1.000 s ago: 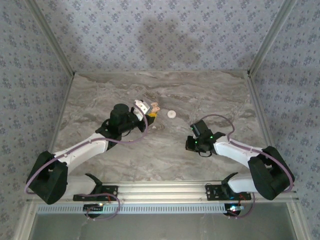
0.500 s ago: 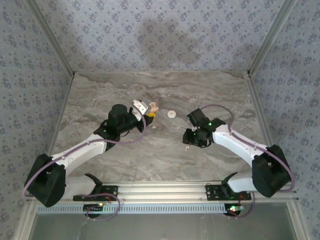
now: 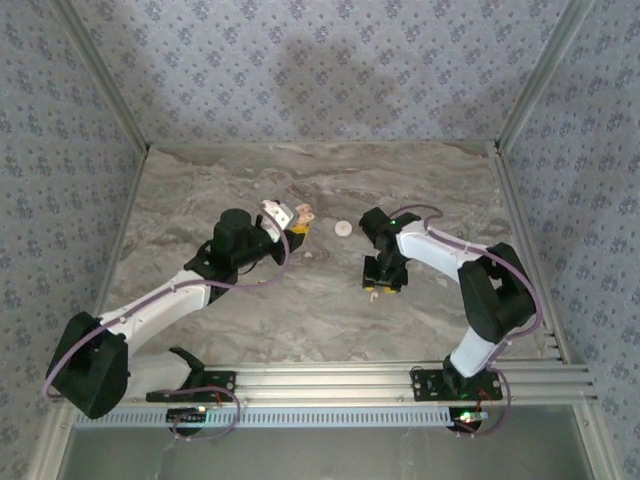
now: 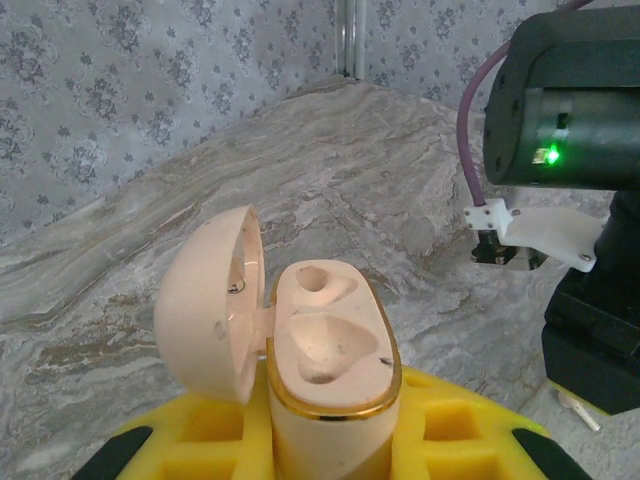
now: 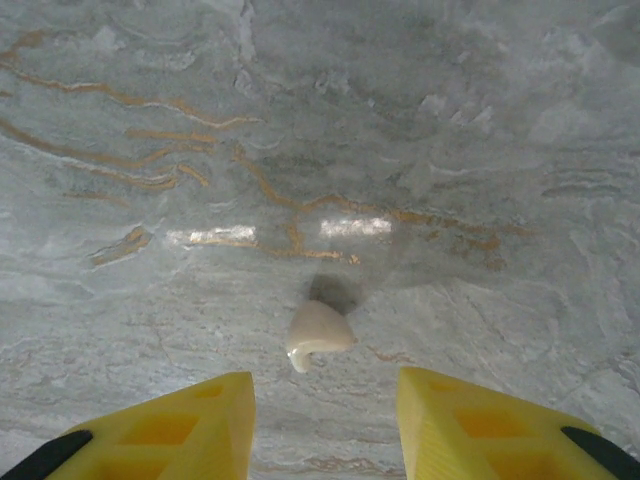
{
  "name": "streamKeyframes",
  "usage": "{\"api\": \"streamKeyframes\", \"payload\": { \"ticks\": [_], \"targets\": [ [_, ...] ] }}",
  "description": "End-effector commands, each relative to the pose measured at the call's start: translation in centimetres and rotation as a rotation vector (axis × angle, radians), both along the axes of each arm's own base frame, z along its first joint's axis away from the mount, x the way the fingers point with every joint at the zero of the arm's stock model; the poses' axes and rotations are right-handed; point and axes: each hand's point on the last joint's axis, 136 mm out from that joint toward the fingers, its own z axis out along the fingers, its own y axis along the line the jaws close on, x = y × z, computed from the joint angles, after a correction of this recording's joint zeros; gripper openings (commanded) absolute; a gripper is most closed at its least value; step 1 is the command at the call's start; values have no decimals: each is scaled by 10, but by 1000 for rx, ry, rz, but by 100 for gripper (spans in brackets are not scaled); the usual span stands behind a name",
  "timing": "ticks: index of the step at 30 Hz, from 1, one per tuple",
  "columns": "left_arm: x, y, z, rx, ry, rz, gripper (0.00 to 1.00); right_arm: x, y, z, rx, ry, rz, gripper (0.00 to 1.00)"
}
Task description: Insert wireless bluetooth earbuds into charging case
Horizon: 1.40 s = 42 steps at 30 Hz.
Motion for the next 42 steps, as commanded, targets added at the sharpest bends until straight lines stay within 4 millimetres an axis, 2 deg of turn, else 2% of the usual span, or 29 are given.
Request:
{"api": "streamKeyframes", "payload": {
  "ticks": [1,15,30,37,42],
  "targets": [
    [1,6,8,-15,-18,19,17,0,1,-2,7,38,-3,43],
    [2,8,4,-14,-5,25,17,0,5,-24,14,82,-10,36],
    [3,10,3,-16,0,30,17,-5,2,-34,14,99,-16,26],
    [2,7,3,-20,6,16,17,3,0,-18,27,25,-16,25],
    [3,4,6,-43,4,2,17,21,5,11,94,-113,-46,25]
  ]
}}
